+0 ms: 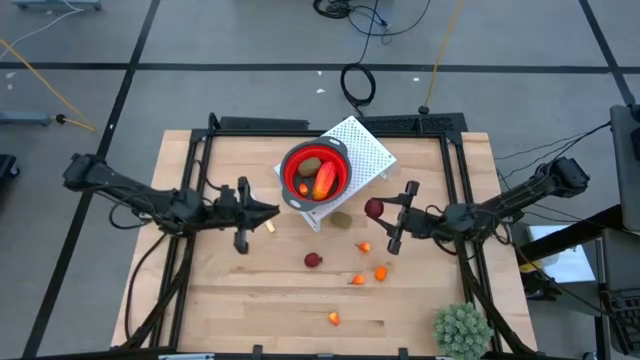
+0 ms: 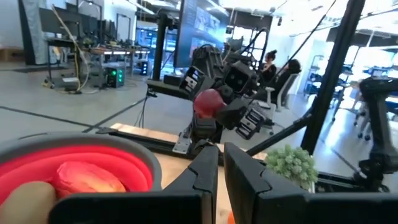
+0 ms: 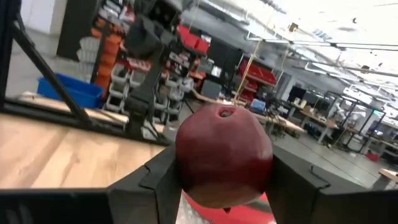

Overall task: Pick & Place Fruit
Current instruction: Put the pomegranate into the red strainer bowl on the shelf

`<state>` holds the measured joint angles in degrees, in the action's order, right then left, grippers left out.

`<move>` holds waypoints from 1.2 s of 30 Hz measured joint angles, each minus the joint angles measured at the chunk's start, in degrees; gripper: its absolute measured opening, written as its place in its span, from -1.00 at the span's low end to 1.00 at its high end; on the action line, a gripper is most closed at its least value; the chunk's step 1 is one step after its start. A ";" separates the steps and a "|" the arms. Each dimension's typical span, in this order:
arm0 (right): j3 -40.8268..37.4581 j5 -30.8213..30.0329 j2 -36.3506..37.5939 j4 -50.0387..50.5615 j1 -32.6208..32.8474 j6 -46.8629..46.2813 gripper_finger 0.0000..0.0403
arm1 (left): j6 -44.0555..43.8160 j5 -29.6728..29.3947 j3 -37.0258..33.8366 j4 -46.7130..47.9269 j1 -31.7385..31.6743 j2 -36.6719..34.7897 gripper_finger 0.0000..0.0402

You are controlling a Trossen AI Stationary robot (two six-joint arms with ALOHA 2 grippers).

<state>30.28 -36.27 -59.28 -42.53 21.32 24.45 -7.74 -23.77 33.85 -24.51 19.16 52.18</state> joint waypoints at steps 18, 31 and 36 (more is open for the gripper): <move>0.00 -0.56 0.01 3.57 0.00 4.93 -0.10 | 2.56 -3.38 25.87 5.54 -3.31 22.95 -0.61; 0.00 -15.10 0.01 3.51 -0.04 21.72 -0.10 | -0.58 -3.35 48.64 22.38 -6.50 38.44 0.05; 0.00 -22.89 0.01 3.30 -0.04 29.51 -0.10 | -1.43 -3.35 55.07 24.62 -7.77 43.50 0.16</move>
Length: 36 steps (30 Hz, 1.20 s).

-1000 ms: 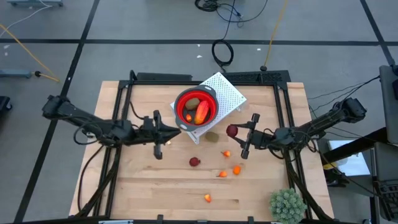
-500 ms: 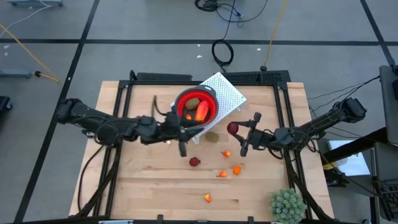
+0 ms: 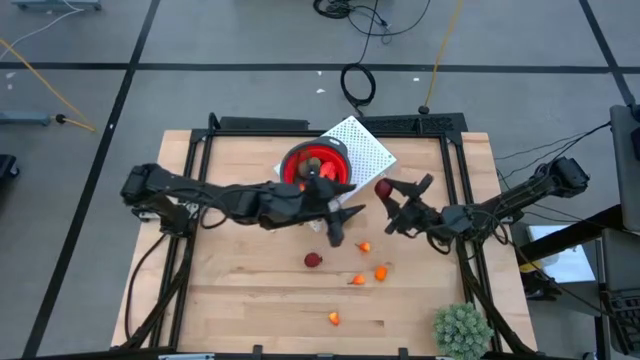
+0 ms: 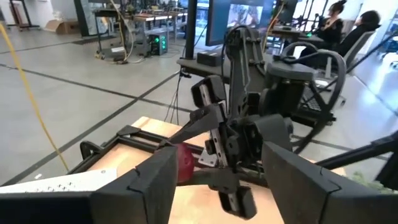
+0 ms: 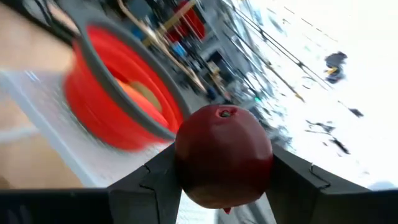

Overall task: Pick & Place Fruit
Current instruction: Put the pomegranate into the red strainer bowl on the shelf

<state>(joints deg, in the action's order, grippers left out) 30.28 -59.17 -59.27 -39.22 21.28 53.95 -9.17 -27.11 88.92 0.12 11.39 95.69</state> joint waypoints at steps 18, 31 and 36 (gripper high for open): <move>0.00 -8.23 0.00 -4.31 -2.95 27.19 -0.10 | -0.06 -0.47 14.70 4.81 -3.13 14.38 0.19; 0.00 -5.05 0.00 -4.26 -2.93 28.19 -0.10 | -0.27 -2.93 15.55 4.68 -3.84 15.79 0.19; 0.00 -5.08 0.00 -4.28 -2.93 28.19 -0.10 | 0.18 -2.91 15.55 4.87 -3.96 15.79 0.19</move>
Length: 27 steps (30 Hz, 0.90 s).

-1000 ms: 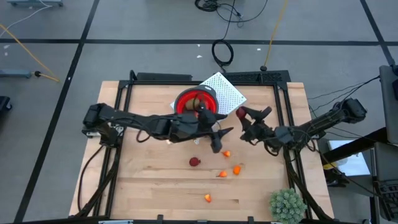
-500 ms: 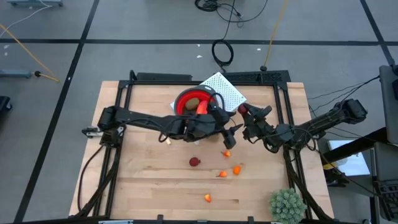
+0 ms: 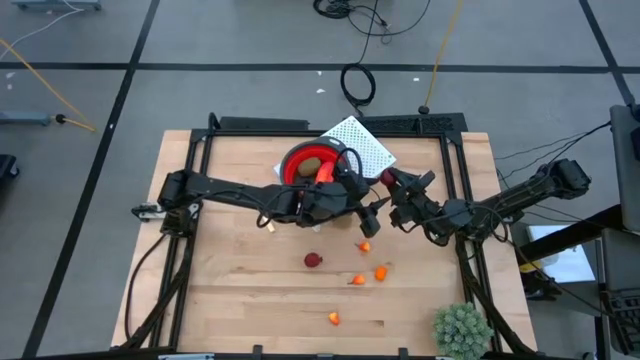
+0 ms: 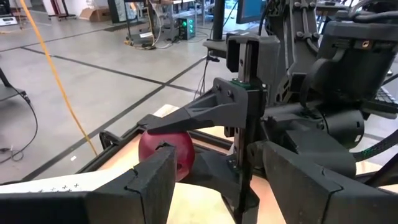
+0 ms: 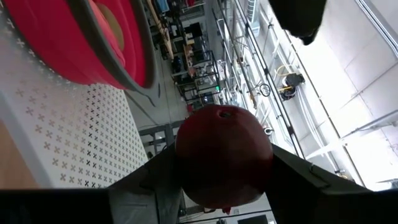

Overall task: Pick & Place Fruit
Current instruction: Put the pomegranate into the red strainer bowl on the shelf

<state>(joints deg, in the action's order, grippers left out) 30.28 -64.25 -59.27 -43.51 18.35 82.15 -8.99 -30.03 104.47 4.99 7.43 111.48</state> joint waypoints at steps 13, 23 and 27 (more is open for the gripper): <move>0.00 1.01 0.00 0.01 0.00 0.00 -0.10 | -5.14 5.53 0.00 3.81 -1.85 0.00 0.19; 0.00 5.99 0.00 0.00 0.02 0.00 -0.10 | -4.50 4.90 0.00 4.38 -2.38 -0.02 0.68; 0.00 6.05 0.00 0.00 0.02 -0.01 -0.10 | -4.58 4.71 0.00 5.36 -2.59 -0.02 0.92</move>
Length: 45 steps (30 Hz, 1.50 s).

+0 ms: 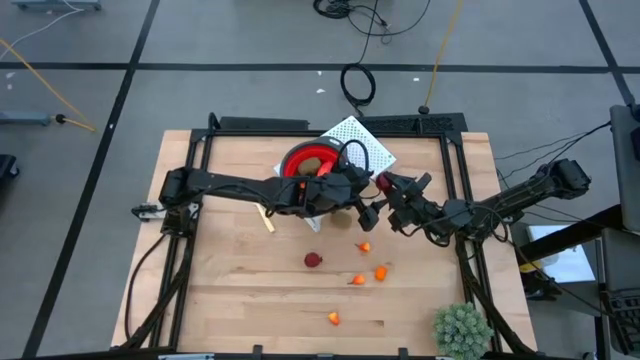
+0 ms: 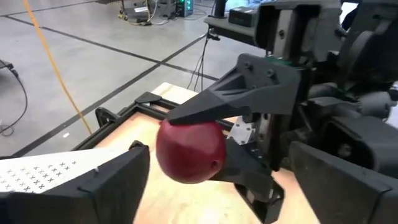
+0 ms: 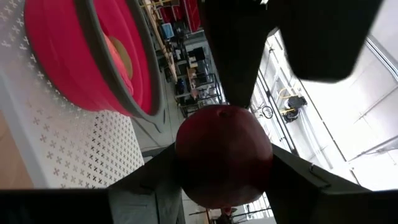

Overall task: Pick & Place Fruit
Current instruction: Put the pomegranate into the red strainer bowl on the shelf

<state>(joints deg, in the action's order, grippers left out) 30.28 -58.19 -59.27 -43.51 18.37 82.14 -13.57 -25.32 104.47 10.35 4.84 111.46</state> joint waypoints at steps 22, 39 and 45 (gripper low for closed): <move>-0.02 5.54 0.02 -1.73 0.02 -0.02 -0.10 | 6.26 5.91 0.00 0.80 -0.28 -0.11 0.90; -0.02 5.75 0.00 -1.70 -0.02 -0.02 -0.10 | 5.40 4.35 0.00 0.52 -0.73 -0.09 0.90; -0.02 5.77 0.00 -1.68 -0.02 -0.43 -0.10 | 5.47 3.85 0.00 0.54 -1.07 -0.09 0.90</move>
<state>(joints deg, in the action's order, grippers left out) 30.26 -52.42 -59.27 -45.19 18.35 81.71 -8.10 -21.47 104.47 10.90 3.77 111.37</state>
